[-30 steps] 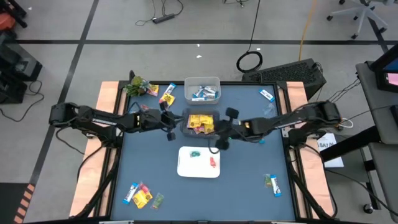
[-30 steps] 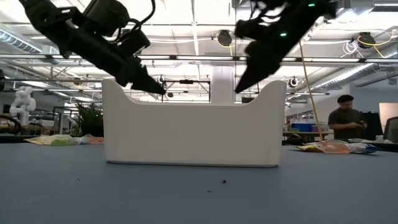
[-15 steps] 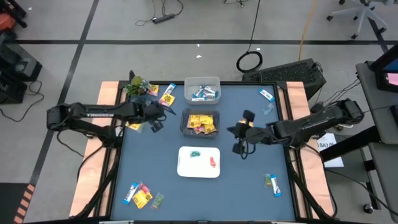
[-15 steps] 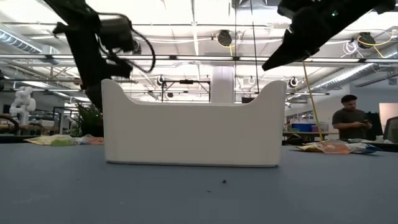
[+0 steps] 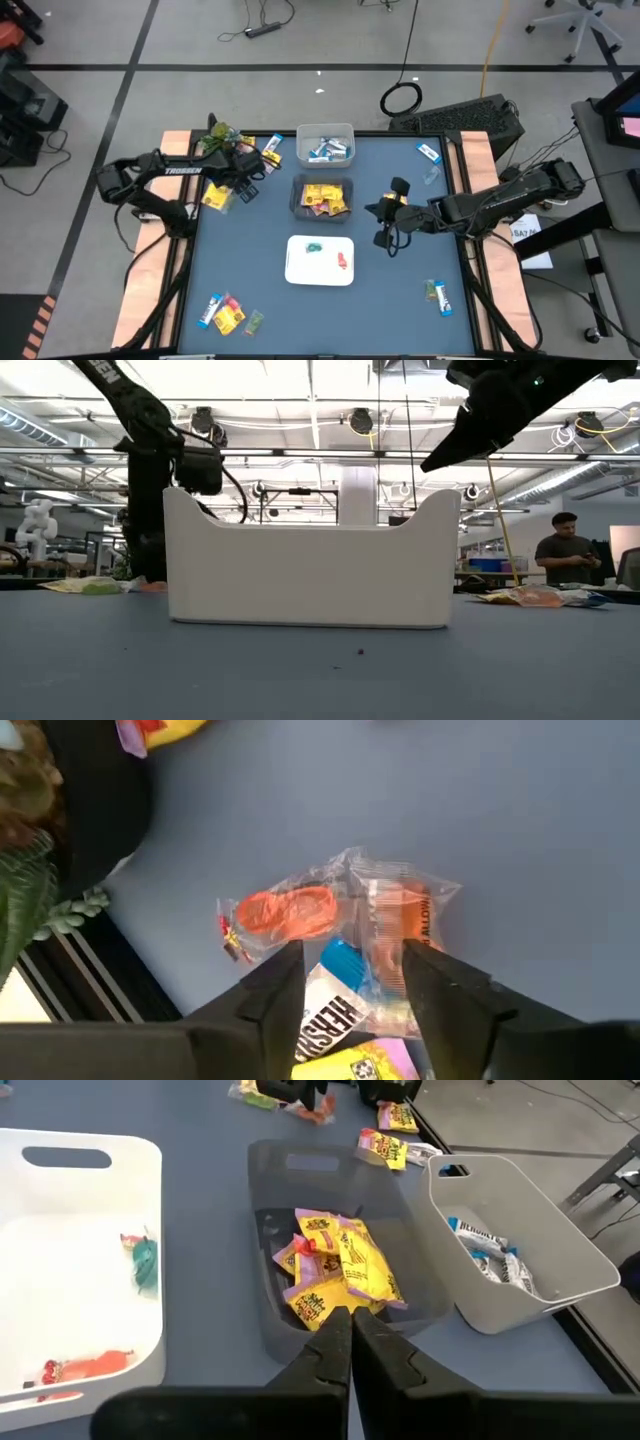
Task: Sort candy
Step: Put the orange candy into the white bin
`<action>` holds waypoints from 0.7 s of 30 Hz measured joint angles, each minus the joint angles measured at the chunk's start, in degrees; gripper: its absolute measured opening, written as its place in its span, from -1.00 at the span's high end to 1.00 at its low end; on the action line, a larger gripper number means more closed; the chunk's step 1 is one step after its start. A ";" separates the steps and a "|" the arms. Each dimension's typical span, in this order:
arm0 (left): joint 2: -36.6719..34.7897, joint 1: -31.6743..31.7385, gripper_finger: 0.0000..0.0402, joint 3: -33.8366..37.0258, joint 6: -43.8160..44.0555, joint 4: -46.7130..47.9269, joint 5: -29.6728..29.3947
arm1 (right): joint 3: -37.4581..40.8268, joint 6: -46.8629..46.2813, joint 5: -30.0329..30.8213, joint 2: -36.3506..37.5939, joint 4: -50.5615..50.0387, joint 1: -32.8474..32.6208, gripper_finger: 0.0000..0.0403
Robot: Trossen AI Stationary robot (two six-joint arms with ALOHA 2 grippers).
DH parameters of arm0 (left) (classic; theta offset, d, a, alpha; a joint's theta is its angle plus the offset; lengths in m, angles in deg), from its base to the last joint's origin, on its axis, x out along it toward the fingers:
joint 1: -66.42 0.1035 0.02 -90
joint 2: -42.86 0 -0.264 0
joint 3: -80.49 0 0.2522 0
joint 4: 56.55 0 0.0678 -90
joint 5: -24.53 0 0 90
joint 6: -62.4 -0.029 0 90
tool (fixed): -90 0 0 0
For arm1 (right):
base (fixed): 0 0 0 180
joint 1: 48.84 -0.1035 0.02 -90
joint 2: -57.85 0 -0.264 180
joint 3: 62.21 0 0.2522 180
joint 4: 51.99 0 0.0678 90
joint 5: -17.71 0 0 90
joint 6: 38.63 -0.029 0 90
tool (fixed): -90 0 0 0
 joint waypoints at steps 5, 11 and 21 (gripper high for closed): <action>2.36 1.46 0.08 -0.02 0.25 -0.53 0.39 | 0.00 0.02 0.02 0.00 0.04 0.00 1.00; 3.48 1.60 0.13 -0.09 0.00 -0.98 0.54 | 0.00 0.04 0.01 0.00 0.31 0.00 1.00; 3.59 -0.32 0.70 0.00 -6.30 -1.36 2.32 | 0.00 0.13 0.02 0.00 0.37 0.00 1.00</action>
